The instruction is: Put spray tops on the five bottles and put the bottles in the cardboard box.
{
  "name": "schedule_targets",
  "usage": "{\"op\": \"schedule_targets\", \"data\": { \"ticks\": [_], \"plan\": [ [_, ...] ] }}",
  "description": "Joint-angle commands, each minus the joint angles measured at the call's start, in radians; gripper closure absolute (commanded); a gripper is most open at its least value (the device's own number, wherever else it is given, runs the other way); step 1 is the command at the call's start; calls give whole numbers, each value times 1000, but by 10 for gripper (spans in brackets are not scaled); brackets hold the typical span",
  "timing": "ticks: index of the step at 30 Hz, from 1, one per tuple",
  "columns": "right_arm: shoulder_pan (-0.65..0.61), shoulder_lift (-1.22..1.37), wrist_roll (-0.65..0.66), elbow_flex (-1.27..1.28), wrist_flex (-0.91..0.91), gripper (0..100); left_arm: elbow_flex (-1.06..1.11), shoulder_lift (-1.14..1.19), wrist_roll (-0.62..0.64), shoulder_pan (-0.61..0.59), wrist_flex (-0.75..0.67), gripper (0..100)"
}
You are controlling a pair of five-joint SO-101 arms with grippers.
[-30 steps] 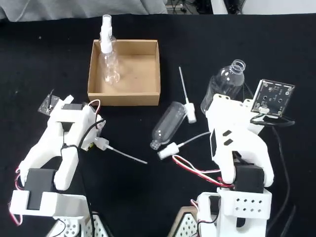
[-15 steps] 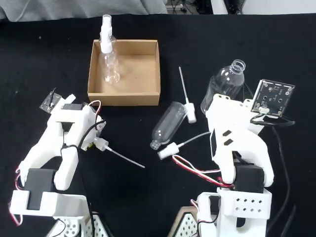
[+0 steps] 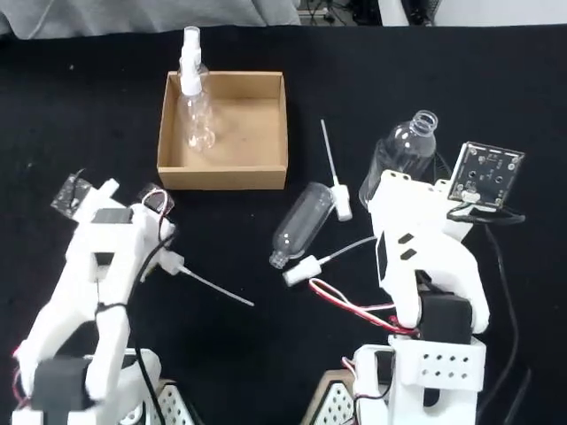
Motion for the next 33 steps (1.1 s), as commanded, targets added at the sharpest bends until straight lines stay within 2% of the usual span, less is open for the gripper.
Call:
{"op": "schedule_targets", "data": {
  "ticks": [1, 13, 17, 25, 33],
  "plan": [
    [-6, -25, 3, -5, -34, 949, 8, -107, -8, -27, -12, 971],
    [-40, -25, 38, 12, -34, 952, 4, -288, -8, -124, -12, 970],
    [-40, -25, 38, 12, -34, 952, -24, -367, -9, -120, -12, 970],
    [-40, -25, 38, 12, -34, 952, -76, -535, -124, -120, -14, 970],
    [-41, -25, 38, 12, -34, 952, -81, -618, -137, -119, -147, 972]
  ]
}}
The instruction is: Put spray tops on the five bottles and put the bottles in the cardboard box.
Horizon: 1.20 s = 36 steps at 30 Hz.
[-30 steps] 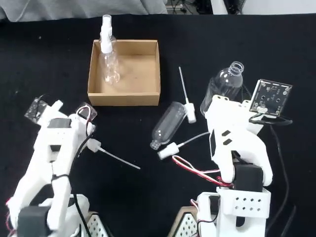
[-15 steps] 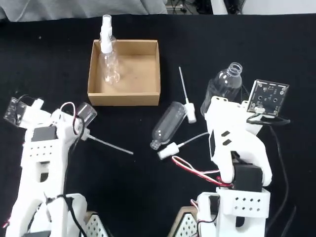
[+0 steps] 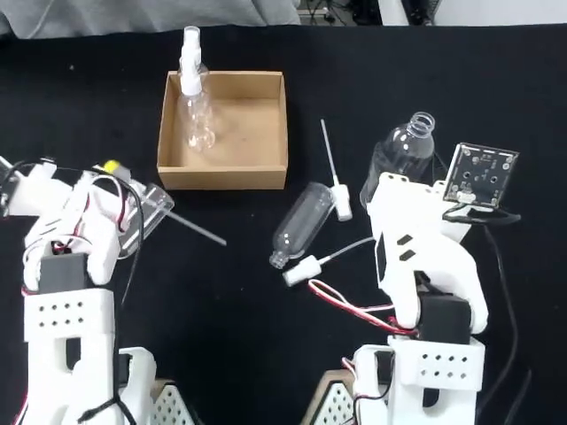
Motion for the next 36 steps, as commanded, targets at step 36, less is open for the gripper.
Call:
{"op": "schedule_targets", "data": {
  "ticks": [36],
  "plan": [
    [-195, -21, 170, 143, -204, 953, 84, -358, -6, -7, -279, 973]
  ]
}}
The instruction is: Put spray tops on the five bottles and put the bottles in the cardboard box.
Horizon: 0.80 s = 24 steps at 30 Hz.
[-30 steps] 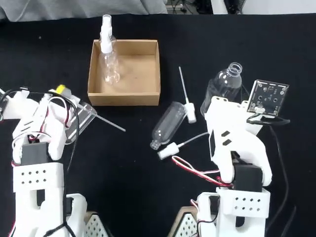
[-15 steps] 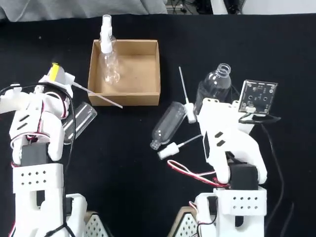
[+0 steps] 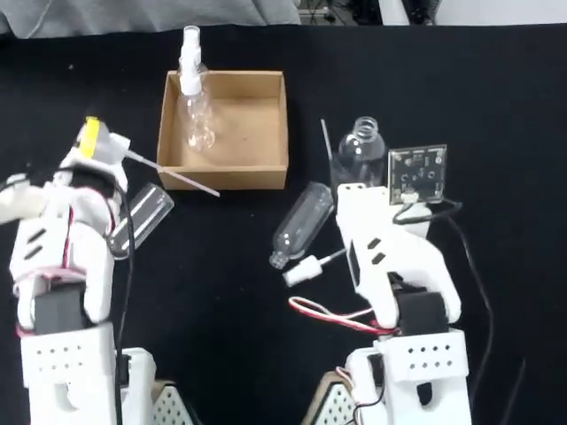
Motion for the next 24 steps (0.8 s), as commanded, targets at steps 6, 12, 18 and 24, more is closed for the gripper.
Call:
{"op": "schedule_targets", "data": {
  "ticks": [6, 12, 18, 24],
  "plan": [
    [-81, -21, 9, 4, -34, 953, 53, -184, 6, -15, -6, 973],
    [-155, -21, 101, 25, -40, 953, 82, -229, 31, -16, -8, 973],
    [-176, -21, 109, 38, -41, 953, 116, -288, 60, -71, -8, 973],
    [-232, -21, 173, 54, -41, 952, 165, -377, 101, -153, -8, 973]
  ]
}}
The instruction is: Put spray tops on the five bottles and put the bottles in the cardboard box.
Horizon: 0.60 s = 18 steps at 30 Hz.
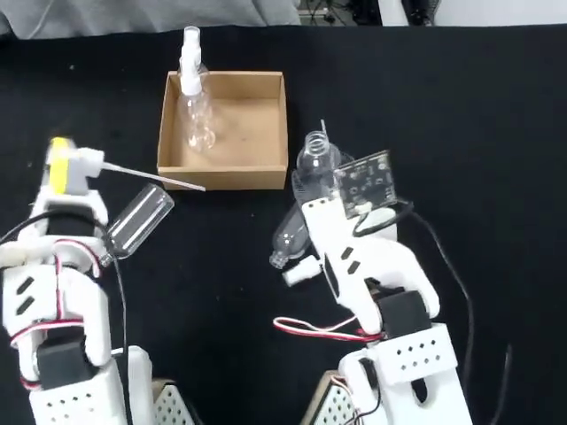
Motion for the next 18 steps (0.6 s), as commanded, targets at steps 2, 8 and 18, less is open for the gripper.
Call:
{"op": "schedule_targets", "data": {
  "ticks": [2, 8, 18],
  "plan": [
    [-66, -21, 64, 16, -35, 952, 16, -72, 17, -28, -8, 973],
    [-97, -19, 124, 25, -34, 953, 64, -172, 21, -30, -8, 973],
    [-183, -19, 212, 58, -35, 953, 122, -212, 75, -84, -57, 972]
  ]
}}
